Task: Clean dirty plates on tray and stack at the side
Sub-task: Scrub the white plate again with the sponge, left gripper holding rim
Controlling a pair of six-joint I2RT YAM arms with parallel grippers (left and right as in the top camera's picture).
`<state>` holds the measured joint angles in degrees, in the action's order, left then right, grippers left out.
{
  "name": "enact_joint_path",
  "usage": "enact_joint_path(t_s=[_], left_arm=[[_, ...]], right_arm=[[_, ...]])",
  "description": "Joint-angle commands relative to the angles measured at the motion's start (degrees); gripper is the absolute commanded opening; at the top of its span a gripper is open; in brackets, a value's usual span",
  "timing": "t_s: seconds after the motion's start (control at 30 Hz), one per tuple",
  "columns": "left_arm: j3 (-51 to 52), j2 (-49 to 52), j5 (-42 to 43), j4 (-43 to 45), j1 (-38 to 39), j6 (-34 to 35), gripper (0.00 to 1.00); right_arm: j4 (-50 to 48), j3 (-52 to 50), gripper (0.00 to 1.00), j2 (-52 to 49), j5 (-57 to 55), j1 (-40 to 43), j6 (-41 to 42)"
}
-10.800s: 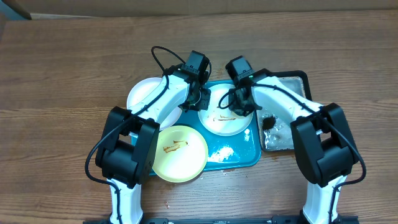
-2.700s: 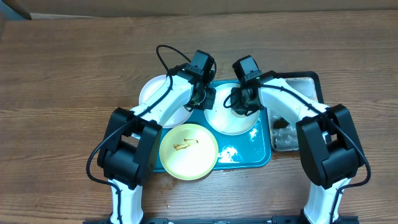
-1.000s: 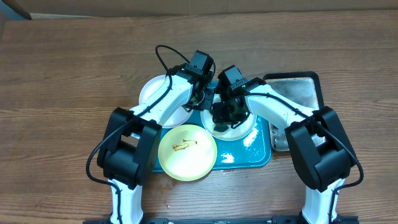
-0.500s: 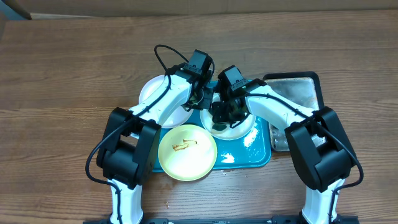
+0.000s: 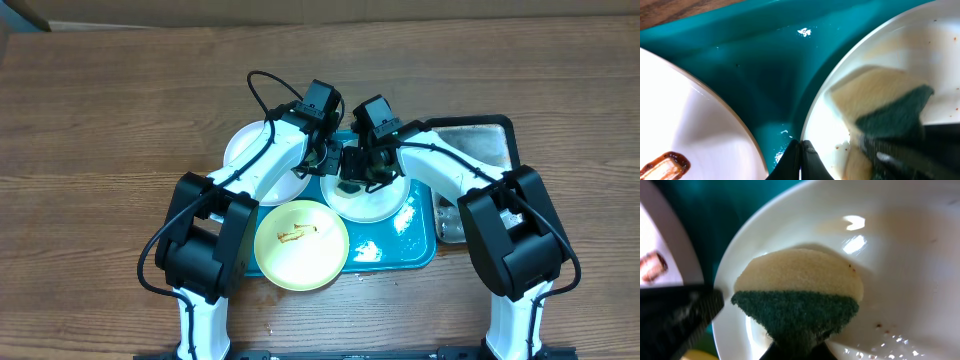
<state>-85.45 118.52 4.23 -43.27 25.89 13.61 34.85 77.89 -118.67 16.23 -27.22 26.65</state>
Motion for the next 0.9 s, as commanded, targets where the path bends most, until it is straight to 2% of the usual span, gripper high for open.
enact_joint_path(t_s=[0.0, 0.3, 0.4, 0.67, 0.87], left_arm=[[-0.7, -0.7, 1.7, -0.4, 1.2, 0.6, 0.04], [-0.7, -0.7, 1.7, -0.5, 1.2, 0.6, 0.04], [-0.7, -0.7, 1.7, -0.4, 1.2, 0.6, 0.04], [-0.7, -0.7, 1.7, -0.4, 1.2, 0.6, 0.04], [-0.7, -0.7, 1.7, -0.4, 1.9, 0.5, 0.04]], right_arm=[[0.8, -2.3, 0.04, -5.1, -7.8, 2.1, 5.7], [4.0, -2.3, 0.04, -5.1, -10.1, 5.5, 17.7], [3.8, -2.3, 0.04, -5.1, -9.7, 5.6, 18.3], [3.7, -2.3, 0.04, -5.1, -8.9, 4.0, 7.5], [3.8, -2.3, 0.04, -5.1, -4.3, 1.7, -6.4]])
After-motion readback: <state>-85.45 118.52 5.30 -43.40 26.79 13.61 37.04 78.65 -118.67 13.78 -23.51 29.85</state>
